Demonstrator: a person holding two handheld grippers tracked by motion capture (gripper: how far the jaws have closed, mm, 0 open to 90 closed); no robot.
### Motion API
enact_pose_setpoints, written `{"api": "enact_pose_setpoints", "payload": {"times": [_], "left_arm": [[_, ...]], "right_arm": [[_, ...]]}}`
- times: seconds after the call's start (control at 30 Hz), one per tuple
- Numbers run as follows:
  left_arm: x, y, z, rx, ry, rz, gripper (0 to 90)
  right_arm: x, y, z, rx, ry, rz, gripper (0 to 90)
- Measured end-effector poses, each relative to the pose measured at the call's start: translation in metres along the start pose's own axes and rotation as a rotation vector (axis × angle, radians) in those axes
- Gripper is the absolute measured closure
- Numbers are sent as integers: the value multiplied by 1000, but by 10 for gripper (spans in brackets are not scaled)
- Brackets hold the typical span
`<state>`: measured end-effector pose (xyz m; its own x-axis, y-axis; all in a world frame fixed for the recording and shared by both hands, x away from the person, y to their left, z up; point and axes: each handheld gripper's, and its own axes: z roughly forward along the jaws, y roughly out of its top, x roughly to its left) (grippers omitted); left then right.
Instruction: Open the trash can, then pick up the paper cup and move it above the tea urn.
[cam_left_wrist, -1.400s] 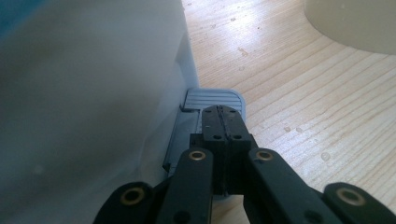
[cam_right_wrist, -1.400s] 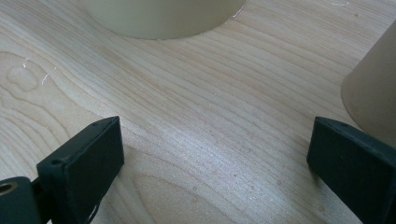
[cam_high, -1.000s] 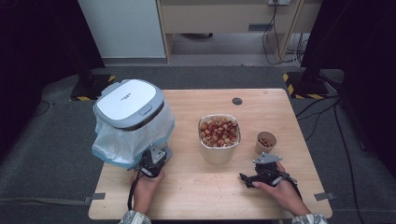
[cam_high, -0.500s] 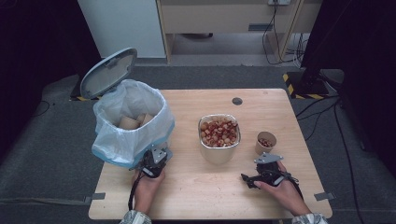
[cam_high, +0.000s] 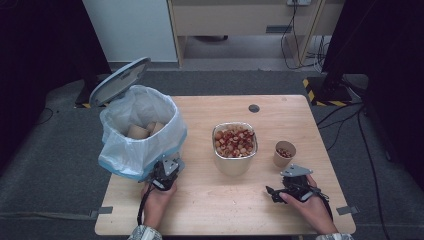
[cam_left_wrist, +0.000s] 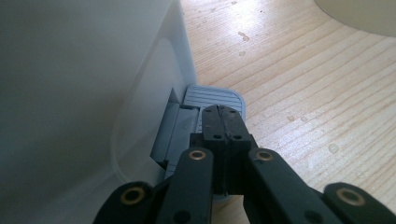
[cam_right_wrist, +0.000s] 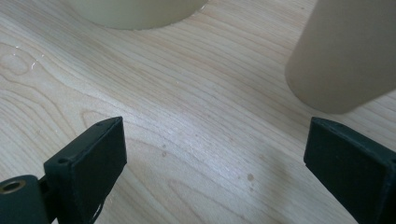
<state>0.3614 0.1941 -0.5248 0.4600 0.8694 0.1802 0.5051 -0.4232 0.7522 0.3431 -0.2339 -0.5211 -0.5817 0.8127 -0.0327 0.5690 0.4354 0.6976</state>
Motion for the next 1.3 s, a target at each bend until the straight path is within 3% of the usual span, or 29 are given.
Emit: {"api": "enact_pose_setpoints", "payload": {"times": [0.43, 0.7, 1.0, 1.3], "left_arm": [[1, 0, 0, 1, -4, -4, 894], [1, 0, 0, 1, -4, -6, 894], [1, 0, 0, -1, -4, -7, 894], [1, 1, 1, -1, -3, -7, 894]], "right_arm": [[-15, -5, -17, -41, -66, 78, 51], [-30, -1, -17, -105, -178, 175, 76], [-36, 15, -10, -171, -171, 246, 71], [-45, 35, 15, -176, -185, 270, 66]]}}
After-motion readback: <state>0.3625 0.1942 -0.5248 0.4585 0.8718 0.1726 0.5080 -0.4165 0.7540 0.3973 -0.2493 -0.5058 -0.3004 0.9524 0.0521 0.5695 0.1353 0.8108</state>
